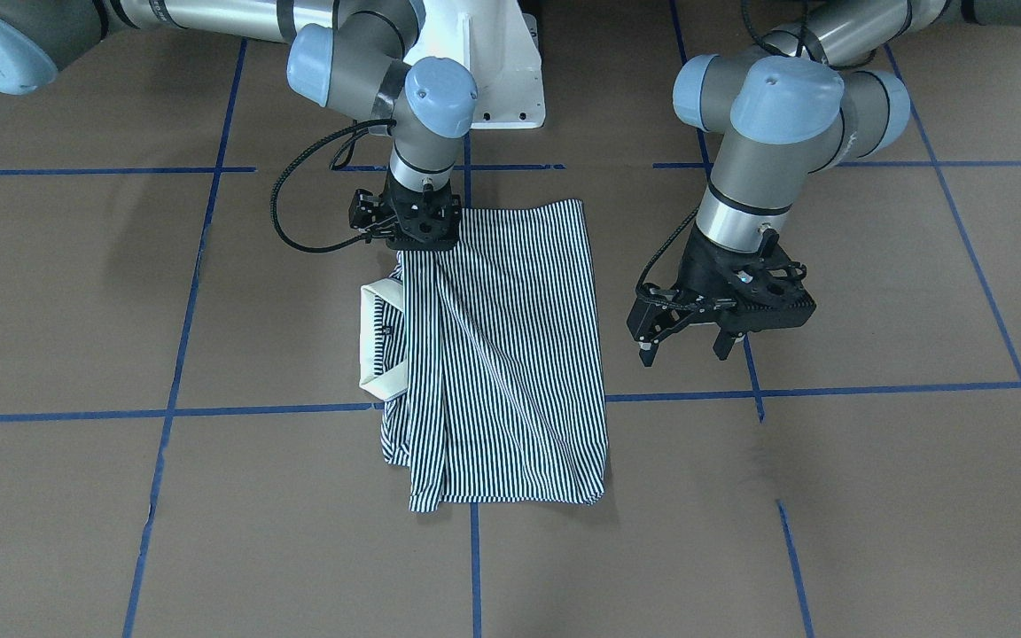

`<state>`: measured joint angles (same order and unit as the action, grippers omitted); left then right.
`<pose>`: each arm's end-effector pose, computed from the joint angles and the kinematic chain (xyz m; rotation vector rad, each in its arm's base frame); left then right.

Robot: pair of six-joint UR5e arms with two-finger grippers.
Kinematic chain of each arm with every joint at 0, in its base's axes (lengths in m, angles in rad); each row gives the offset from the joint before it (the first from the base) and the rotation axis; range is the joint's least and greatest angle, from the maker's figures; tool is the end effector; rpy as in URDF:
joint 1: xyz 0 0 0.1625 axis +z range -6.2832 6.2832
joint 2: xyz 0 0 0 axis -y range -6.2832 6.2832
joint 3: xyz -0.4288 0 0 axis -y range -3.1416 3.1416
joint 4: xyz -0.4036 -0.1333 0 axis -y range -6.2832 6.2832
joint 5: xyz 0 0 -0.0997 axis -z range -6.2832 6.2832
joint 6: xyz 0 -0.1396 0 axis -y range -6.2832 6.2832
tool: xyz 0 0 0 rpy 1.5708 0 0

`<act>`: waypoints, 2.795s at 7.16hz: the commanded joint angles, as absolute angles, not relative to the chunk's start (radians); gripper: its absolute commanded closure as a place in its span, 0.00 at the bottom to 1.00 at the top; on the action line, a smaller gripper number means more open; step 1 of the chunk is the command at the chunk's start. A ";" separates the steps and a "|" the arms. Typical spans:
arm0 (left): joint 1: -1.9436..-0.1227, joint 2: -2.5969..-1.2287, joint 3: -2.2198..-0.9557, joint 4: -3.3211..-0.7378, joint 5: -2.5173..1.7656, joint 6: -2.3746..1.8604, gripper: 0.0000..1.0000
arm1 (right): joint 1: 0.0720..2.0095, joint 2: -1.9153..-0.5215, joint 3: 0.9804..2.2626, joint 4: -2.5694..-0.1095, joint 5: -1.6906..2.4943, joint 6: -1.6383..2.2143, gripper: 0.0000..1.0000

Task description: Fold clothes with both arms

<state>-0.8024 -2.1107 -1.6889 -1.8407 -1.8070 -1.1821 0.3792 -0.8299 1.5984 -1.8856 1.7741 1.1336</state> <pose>0.4198 -0.5791 0.2851 0.3377 0.8899 -0.2726 -0.6384 -0.3676 0.2776 -0.0039 -0.4945 -0.1029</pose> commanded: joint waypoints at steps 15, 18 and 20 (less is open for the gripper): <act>-0.801 -2.112 -1.704 -1.847 -1.829 -1.193 0.00 | 0.592 -0.729 1.333 -1.499 1.749 0.884 0.00; -0.801 -2.112 -1.704 -1.847 -1.829 -1.193 0.00 | 0.580 -0.762 1.319 -1.509 1.750 0.867 0.00; -0.802 -2.112 -1.703 -1.847 -1.829 -1.193 0.00 | 0.581 -0.770 1.321 -1.517 1.750 0.865 0.00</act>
